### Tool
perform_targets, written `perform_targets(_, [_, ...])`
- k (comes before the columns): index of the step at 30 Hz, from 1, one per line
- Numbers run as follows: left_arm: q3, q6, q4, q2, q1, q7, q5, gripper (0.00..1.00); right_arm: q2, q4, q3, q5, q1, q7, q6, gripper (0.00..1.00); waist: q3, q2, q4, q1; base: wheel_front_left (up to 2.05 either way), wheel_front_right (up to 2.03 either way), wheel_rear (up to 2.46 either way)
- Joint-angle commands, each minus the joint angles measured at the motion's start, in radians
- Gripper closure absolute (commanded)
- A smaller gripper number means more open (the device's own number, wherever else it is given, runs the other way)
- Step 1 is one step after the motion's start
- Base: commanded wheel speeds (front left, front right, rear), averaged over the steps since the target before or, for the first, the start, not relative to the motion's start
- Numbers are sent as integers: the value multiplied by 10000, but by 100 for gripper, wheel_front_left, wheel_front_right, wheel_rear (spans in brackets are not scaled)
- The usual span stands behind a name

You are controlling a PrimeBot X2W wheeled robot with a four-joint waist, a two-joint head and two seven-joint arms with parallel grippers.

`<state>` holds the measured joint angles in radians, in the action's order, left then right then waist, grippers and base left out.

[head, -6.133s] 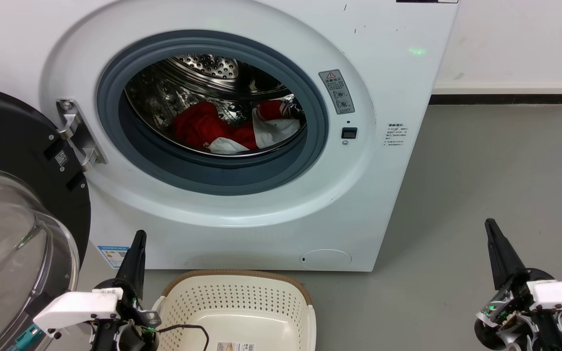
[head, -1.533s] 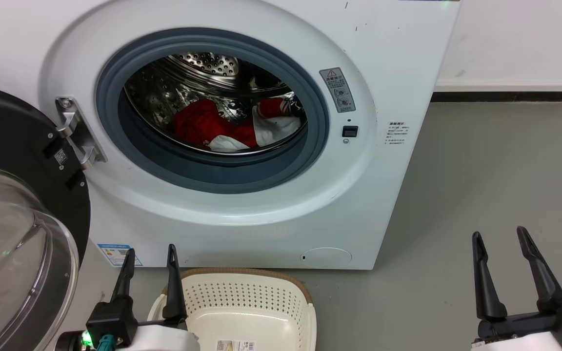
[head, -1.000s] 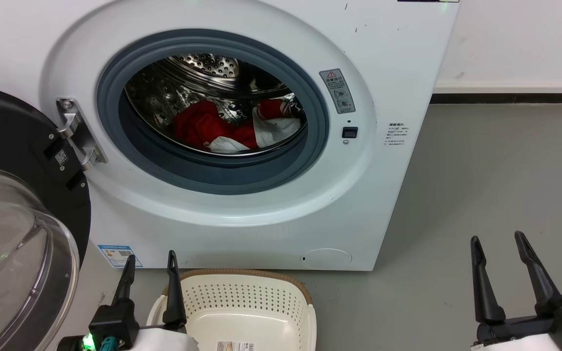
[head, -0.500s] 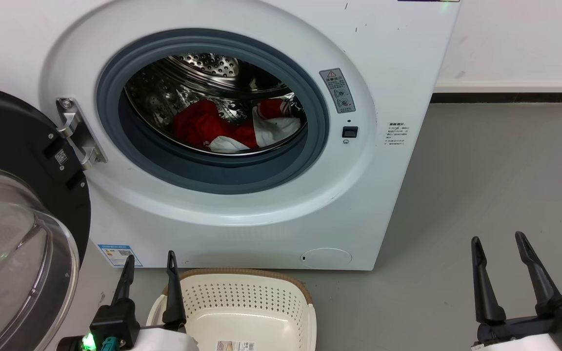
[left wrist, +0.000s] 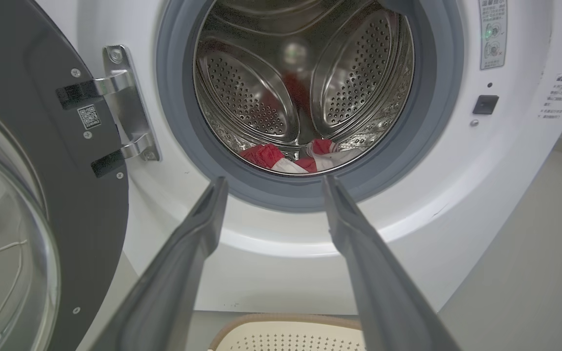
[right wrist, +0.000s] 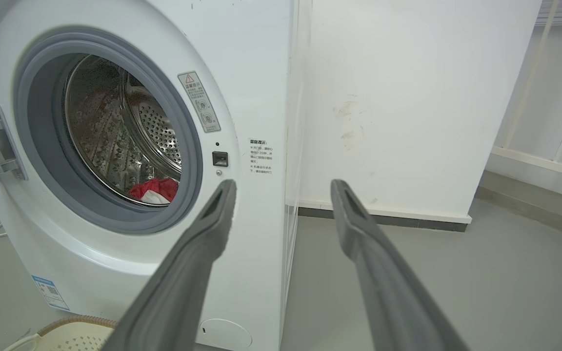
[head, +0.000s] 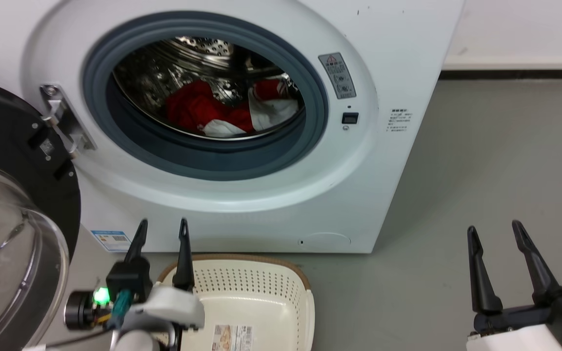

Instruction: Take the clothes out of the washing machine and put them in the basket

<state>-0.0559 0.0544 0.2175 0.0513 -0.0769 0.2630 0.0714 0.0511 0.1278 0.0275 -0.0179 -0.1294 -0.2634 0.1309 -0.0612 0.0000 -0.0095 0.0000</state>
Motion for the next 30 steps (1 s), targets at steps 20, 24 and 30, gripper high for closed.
perform_targets(20, [-62, -919, 6200, 1525, -8134, -195, -567, 0, -20, 295, -175, -380, 2199, -21, -5, 0, -3678, 0, -1514, 0, 0, 0, 0])
perform_targets(24, [-257, -1139, 7125, 1884, -9860, -697, -722, 0, -20, 376, -95, -589, 2724, -21, -5, 0, -4533, 0, -1744, 0, 0, 0, 0])
perform_targets(30, [-390, -1431, 8275, 2456, -11932, -1795, -706, 0, -23, 431, -106, -931, 3308, -20, -5, 0, -5509, 0, -2072, 0, 0, 0, 0])
